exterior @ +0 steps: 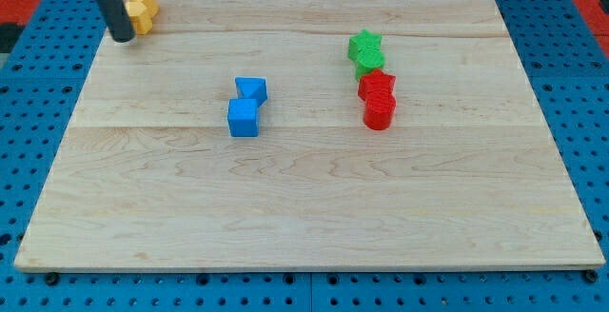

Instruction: Move the green circle towards the left center of the board

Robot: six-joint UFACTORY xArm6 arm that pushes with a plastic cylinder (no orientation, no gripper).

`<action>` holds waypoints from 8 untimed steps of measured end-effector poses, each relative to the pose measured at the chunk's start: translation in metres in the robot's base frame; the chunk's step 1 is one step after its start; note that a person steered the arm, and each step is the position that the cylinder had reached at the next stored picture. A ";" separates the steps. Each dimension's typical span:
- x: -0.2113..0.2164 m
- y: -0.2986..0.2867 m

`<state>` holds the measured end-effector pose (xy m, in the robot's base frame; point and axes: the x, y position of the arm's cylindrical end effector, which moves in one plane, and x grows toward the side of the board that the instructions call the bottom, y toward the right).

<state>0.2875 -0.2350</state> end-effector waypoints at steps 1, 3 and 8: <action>0.008 0.072; 0.000 0.110; 0.030 0.386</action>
<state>0.3173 0.1513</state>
